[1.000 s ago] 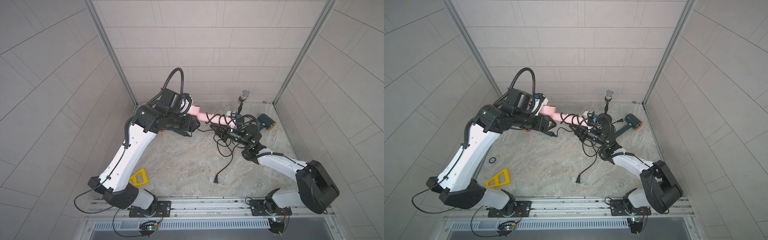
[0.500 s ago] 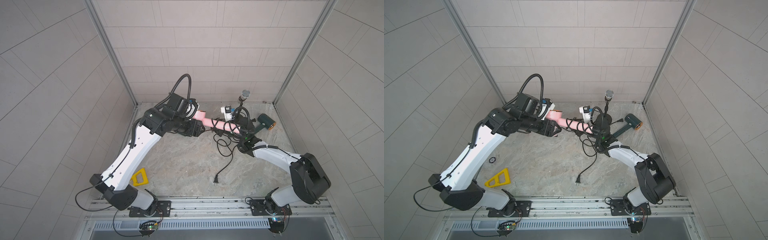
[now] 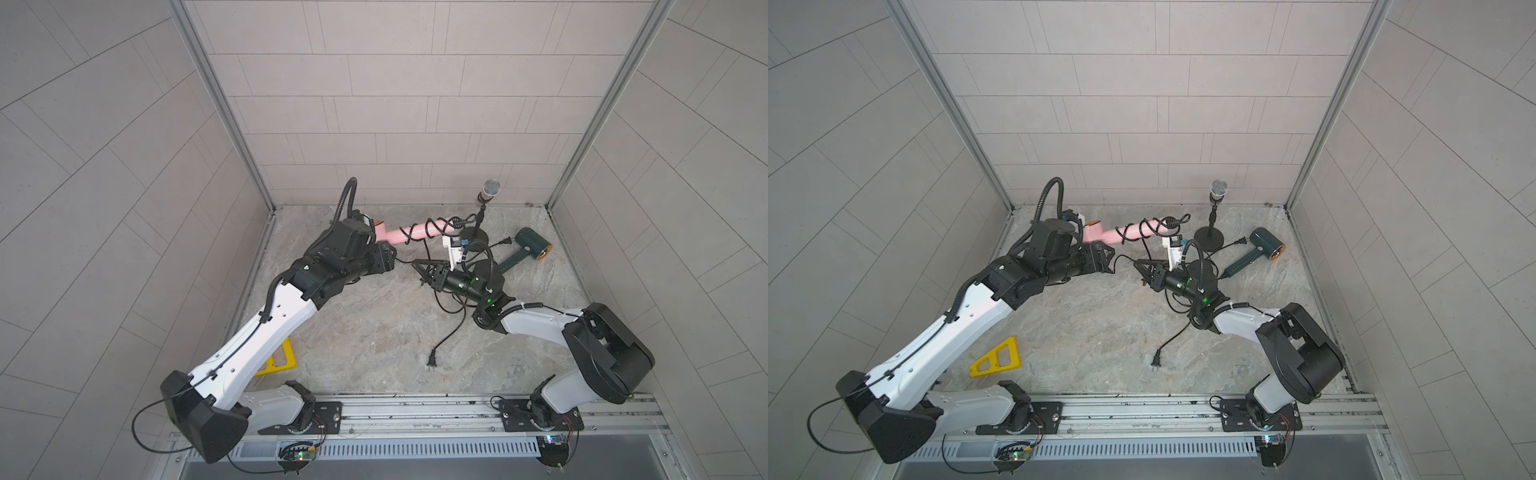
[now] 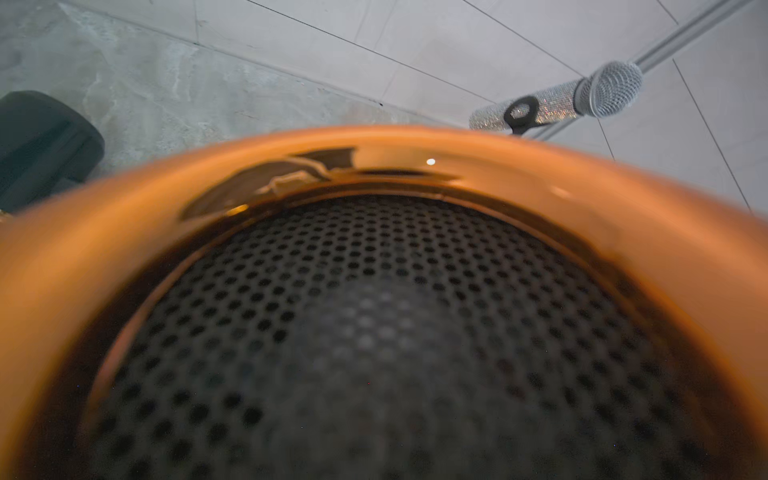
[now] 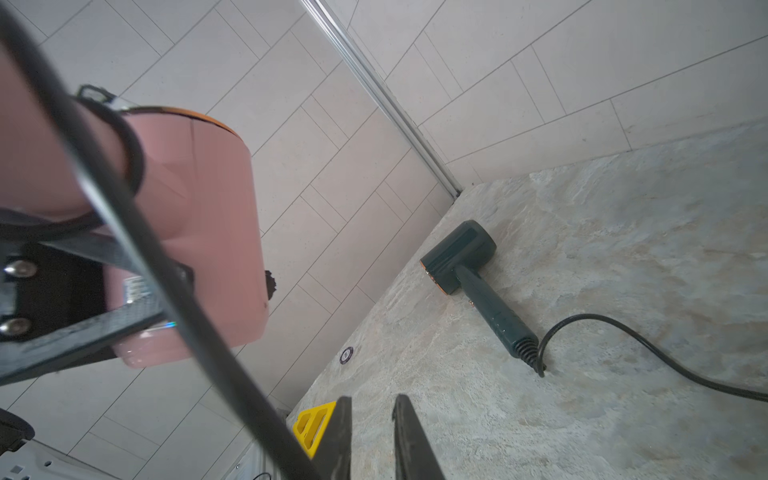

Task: Wrap the cord around the hair dryer
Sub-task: Wrap the power cord around the hair dryer.

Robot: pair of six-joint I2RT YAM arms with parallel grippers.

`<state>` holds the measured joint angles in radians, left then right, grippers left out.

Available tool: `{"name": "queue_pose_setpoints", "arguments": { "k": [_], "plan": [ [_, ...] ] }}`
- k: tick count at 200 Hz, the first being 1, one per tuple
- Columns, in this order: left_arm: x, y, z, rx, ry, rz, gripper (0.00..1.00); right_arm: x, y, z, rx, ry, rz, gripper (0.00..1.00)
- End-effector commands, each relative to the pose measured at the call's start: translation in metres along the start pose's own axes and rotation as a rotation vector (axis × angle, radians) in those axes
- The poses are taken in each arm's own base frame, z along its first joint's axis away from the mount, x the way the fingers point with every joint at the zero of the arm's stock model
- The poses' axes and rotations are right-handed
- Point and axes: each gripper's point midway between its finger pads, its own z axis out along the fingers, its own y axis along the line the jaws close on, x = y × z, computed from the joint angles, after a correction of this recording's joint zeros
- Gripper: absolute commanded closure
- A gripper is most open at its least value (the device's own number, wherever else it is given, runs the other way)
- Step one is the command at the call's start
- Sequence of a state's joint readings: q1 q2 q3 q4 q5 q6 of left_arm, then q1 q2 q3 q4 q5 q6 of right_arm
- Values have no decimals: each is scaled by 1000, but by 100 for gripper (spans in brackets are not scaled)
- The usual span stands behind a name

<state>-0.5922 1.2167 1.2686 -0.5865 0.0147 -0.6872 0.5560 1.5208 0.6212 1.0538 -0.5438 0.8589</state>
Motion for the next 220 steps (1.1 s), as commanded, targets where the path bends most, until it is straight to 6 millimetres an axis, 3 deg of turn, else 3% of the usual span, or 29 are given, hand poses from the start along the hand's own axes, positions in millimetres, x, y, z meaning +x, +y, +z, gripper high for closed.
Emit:
{"name": "queue_pose_setpoints", "arguments": {
  "k": [1, 25, 54, 73, 122, 143, 168, 220],
  "plan": [
    [-62, -21, -30, 108, -292, -165, 100, 0, -3, -6, 17, -87, 12, 100],
    [-60, -5, -33, 6, -322, -107, 100, 8, 13, -4, 8, -89, -88, 100],
    [-57, 12, -38, -128, -347, 20, 100, 42, 20, 4, 106, 89, -257, 100],
    [-56, 26, -39, -232, -360, 101, 100, 40, 29, 6, 148, 164, -281, 100],
    [-46, 54, -35, -433, -326, 312, 100, 39, 43, -20, 292, 419, -237, 100],
    [-36, 49, -30, -426, -320, 413, 100, 37, 43, -29, 366, 532, -133, 100],
    [-22, 36, -22, -394, -349, 528, 100, 29, 55, -25, 331, 549, 46, 100],
    [13, 20, -3, -312, -347, 701, 100, 4, 40, -14, 346, 513, 211, 100]
  ]
}}
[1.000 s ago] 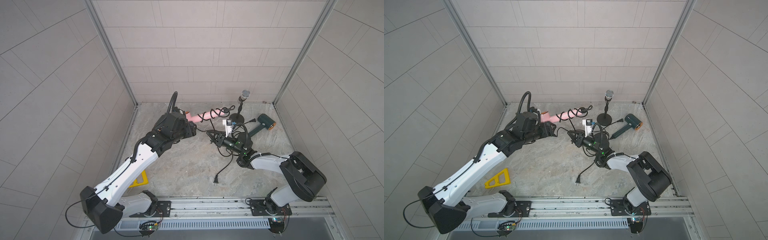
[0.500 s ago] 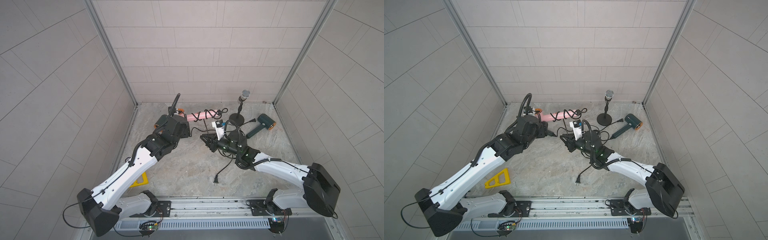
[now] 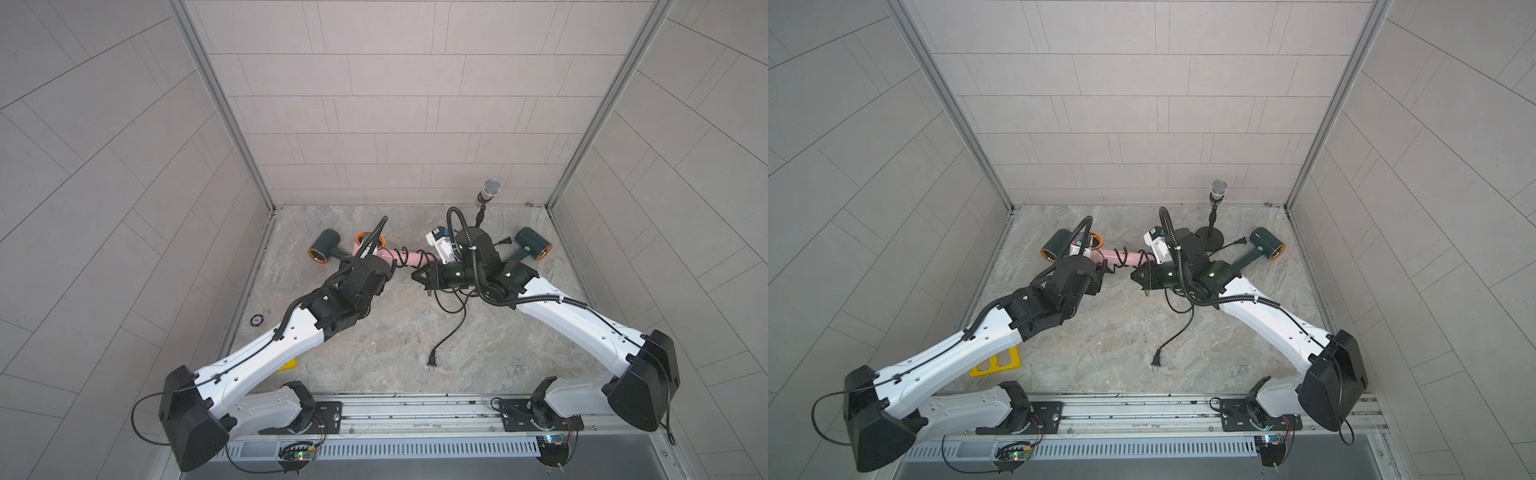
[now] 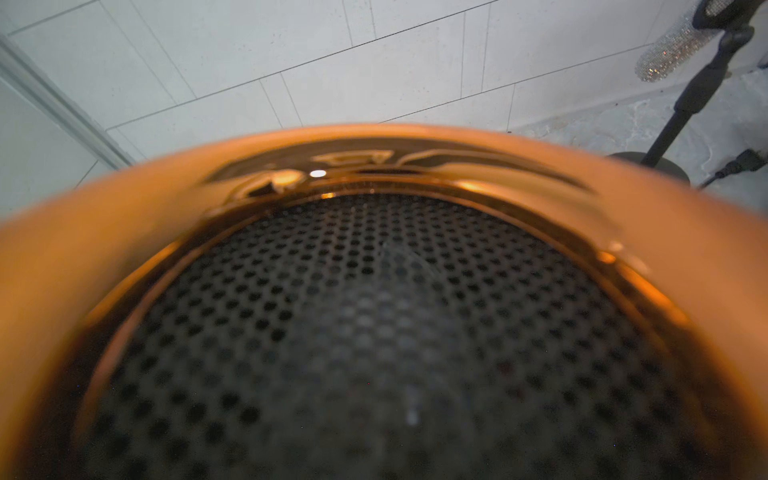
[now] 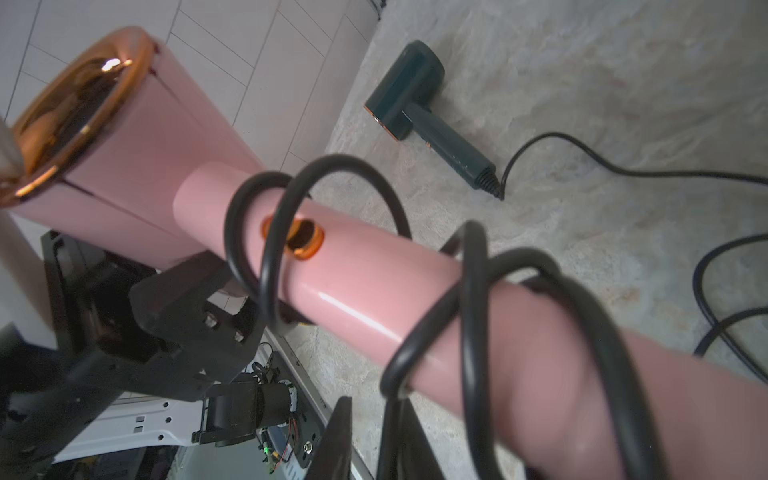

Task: Wrap the cord around the hair dryer
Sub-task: Wrap the power cord around the hair dryer.

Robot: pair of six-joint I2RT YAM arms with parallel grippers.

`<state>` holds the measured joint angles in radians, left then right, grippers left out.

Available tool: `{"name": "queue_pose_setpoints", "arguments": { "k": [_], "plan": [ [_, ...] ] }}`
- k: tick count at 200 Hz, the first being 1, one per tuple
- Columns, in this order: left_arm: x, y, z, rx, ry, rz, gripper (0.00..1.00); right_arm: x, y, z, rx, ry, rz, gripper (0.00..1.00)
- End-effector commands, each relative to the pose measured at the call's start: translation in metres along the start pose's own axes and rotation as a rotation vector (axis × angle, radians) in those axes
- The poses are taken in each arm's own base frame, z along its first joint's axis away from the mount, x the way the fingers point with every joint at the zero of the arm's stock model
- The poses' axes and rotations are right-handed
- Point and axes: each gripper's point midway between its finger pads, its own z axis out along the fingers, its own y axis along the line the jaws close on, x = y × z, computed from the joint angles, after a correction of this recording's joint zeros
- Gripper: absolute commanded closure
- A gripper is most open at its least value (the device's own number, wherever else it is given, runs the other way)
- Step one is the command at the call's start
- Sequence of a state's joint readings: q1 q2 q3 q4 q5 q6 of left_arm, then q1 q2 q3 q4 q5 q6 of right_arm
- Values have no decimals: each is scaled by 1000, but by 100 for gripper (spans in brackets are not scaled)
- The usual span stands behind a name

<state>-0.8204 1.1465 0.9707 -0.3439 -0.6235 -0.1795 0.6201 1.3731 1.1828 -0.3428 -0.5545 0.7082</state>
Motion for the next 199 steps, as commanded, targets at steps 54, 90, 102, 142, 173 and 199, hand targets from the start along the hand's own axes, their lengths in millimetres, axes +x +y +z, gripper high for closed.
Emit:
{"name": "queue_pose_setpoints", "arguments": {
  "k": [54, 90, 102, 142, 173, 199],
  "plan": [
    [24, -37, -4, 122, -71, 170, 100, 4, -45, 30, 31, 85, 139, 100],
    [57, -38, 1, 130, -3, 224, 100, 13, -54, 36, -22, 120, 197, 100],
    [64, -40, 2, 135, 12, 241, 100, 13, -52, 38, -78, 125, 231, 100],
    [86, -55, 10, 173, 87, 274, 100, 20, -66, 51, -148, 143, 328, 100],
    [110, -66, 14, 216, 184, 299, 100, 28, -85, 64, -161, 157, 391, 100],
    [127, -71, 16, 236, 247, 290, 100, 39, -107, 68, -63, 171, 333, 100]
  ]
}}
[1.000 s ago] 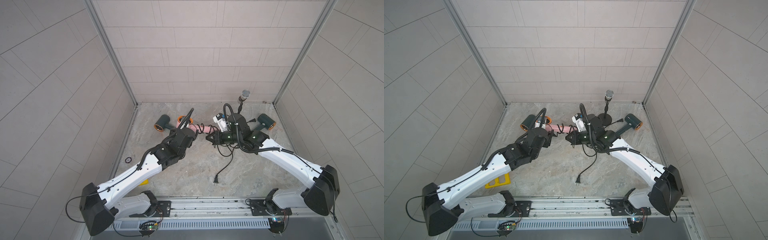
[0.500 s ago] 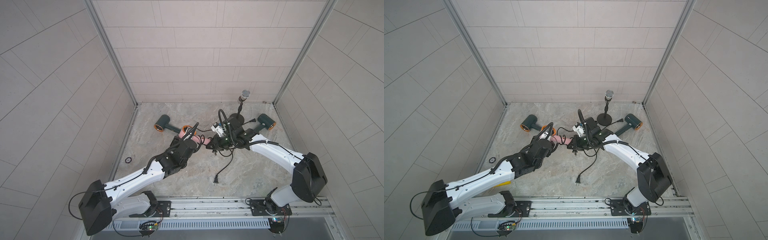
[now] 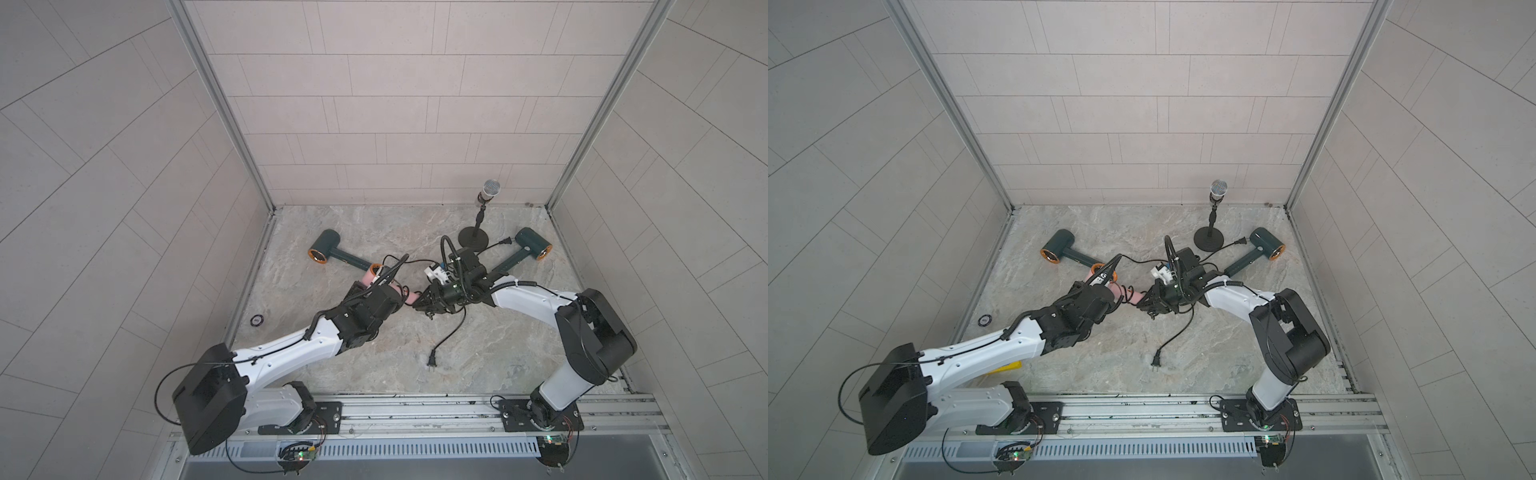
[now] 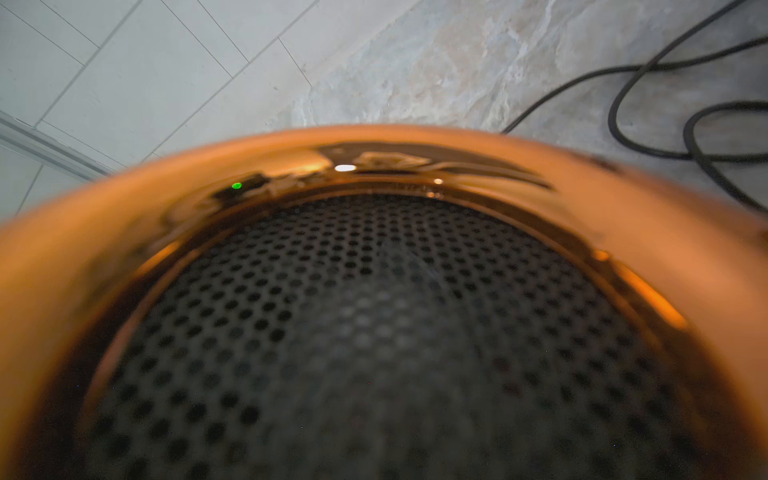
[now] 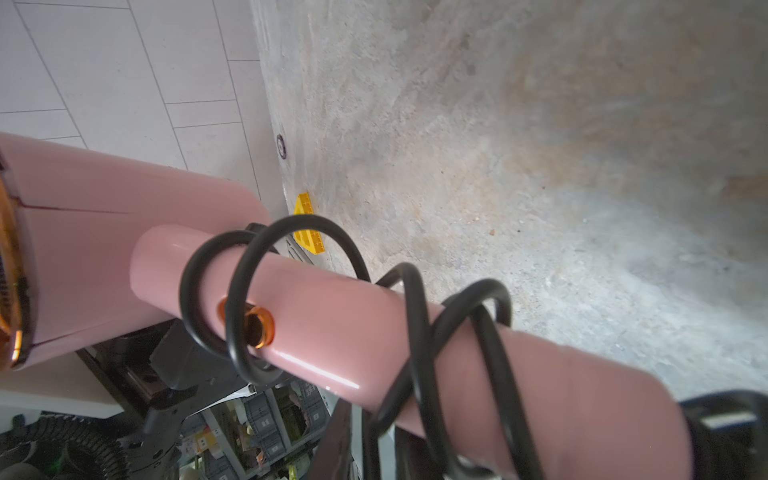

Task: Wrap the cord around the hair dryer
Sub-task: Wrap the power cord around the hair dryer.

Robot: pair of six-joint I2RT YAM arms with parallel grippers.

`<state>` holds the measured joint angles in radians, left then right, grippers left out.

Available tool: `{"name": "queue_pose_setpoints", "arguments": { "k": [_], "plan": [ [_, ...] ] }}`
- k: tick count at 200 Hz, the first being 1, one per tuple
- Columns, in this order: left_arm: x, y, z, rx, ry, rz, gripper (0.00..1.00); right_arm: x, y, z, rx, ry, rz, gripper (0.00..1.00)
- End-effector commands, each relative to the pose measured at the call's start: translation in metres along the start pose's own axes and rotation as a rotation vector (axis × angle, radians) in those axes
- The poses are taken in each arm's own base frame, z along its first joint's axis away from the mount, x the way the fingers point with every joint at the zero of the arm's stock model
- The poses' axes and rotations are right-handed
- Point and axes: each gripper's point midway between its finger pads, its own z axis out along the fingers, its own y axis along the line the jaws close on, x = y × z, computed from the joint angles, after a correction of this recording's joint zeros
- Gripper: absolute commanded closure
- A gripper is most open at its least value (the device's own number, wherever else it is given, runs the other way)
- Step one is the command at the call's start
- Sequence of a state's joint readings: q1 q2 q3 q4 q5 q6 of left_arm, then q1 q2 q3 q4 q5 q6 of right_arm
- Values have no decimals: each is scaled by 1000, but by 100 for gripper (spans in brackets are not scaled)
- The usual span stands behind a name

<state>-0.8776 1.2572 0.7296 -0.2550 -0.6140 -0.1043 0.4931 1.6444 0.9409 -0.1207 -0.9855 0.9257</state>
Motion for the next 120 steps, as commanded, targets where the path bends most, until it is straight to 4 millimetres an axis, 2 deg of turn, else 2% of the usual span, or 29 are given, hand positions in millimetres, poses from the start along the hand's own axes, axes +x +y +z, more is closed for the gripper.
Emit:
{"name": "queue_pose_setpoints", "arguments": {
  "k": [1, 15, 31, 49, 75, 120],
  "plan": [
    [9, -43, -12, 216, 40, 37, 100, -47, 0, -14, 51, -191, -133, 100],
    [14, -51, -10, 250, 49, 43, 100, -45, -13, -15, 111, -195, -146, 100],
    [20, -59, -8, 283, 69, 74, 100, -42, -16, -17, 124, -191, -151, 100],
    [28, -72, -5, 329, 104, 138, 100, -42, -9, -20, 110, -190, -162, 100],
    [30, -78, -2, 323, 114, 176, 100, -41, 8, -33, 143, -185, -215, 100],
    [27, -82, 1, 318, 126, 222, 100, -42, 13, -57, 290, -155, -309, 100]
  ]
}}
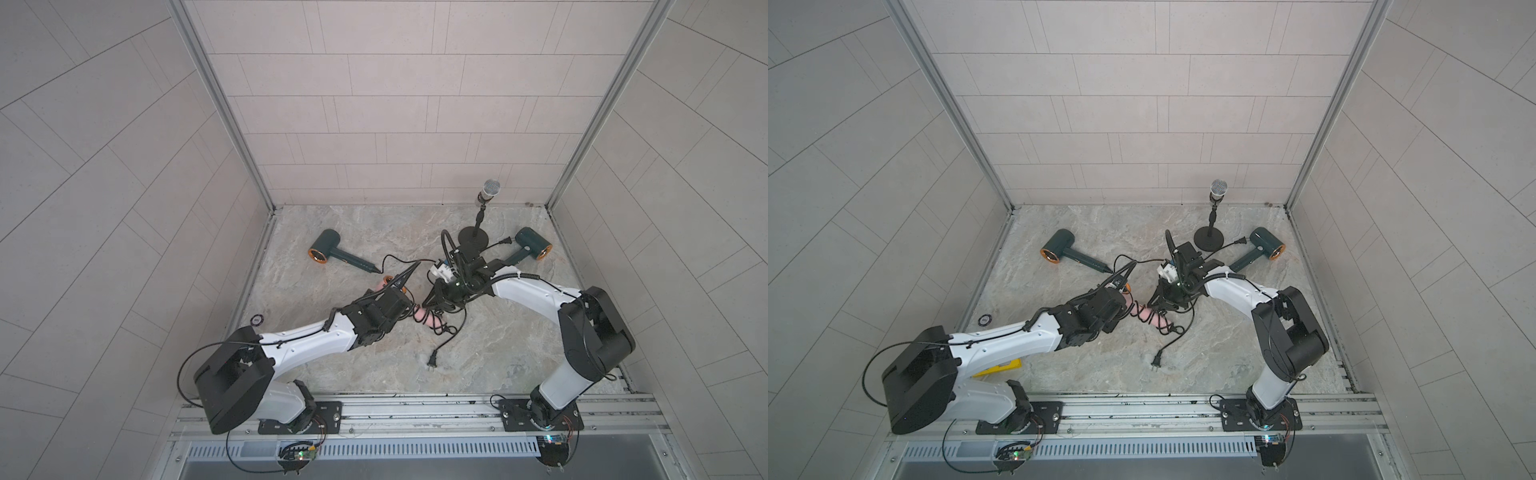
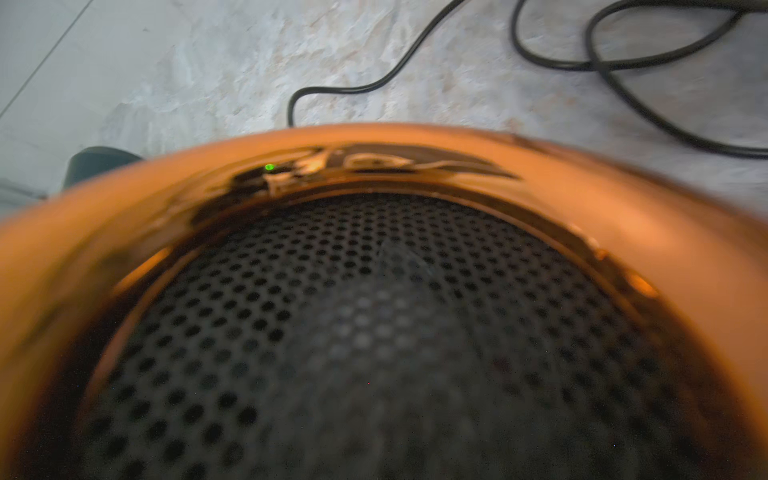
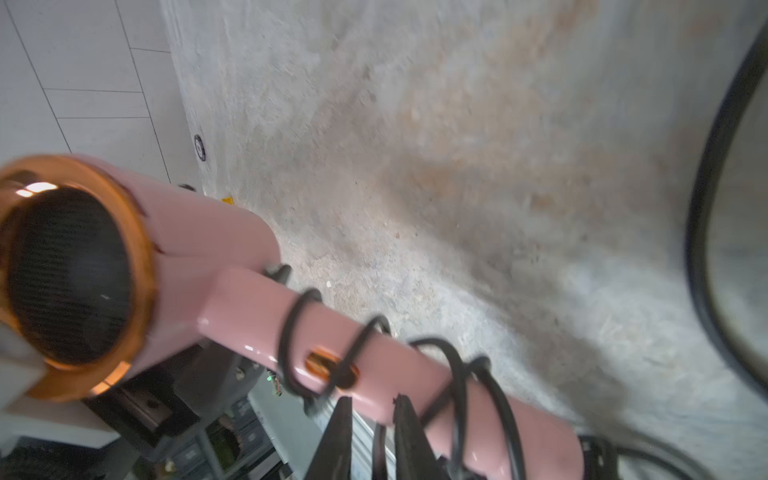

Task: Wrap the cord around the hair dryer
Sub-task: Wrap the power cord around the hair dryer.

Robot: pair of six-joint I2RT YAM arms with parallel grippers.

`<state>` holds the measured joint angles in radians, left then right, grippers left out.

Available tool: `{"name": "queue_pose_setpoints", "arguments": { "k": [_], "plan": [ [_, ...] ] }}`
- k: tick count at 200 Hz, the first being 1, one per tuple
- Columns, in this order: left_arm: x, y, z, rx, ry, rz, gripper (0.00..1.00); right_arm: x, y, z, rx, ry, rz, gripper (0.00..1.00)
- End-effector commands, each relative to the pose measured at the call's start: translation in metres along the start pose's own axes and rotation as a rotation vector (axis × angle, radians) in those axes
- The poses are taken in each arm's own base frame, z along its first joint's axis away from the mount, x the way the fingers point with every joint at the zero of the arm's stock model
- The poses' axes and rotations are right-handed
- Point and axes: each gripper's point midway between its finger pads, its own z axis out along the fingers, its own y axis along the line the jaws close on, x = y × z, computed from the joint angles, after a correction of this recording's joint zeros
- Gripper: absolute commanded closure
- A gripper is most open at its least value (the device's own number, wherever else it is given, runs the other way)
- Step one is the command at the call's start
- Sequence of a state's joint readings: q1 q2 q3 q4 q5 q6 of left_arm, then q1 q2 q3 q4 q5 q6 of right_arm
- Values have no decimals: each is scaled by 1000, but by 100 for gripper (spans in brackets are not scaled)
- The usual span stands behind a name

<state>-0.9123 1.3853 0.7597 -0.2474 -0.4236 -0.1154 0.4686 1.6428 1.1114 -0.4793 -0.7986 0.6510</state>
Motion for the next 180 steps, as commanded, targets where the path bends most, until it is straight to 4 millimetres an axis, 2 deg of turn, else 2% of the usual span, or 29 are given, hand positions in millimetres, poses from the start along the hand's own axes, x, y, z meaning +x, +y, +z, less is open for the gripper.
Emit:
{"name": "queue_pose_setpoints", "arguments": {
  "k": [1, 47, 81, 101, 142, 180],
  "plan": [
    [11, -26, -4, 109, 59, 160, 100, -31, 14, -35, 69, -130, -170, 100],
    [8, -23, -4, 92, 71, 176, 100, -38, 43, -64, 72, -157, -262, 100],
    [-8, -35, -23, 206, 22, 105, 100, -25, 72, -62, -87, -125, -254, 100],
    [-13, -39, -30, 247, 15, 90, 100, -15, 84, -66, -83, -120, -325, 100],
    [-14, -50, -41, 335, 25, 121, 100, -16, 81, -75, -39, -155, -421, 100],
    [-19, -71, -65, 519, -20, 78, 100, -5, 74, -83, -22, -153, -692, 100]
  ]
}}
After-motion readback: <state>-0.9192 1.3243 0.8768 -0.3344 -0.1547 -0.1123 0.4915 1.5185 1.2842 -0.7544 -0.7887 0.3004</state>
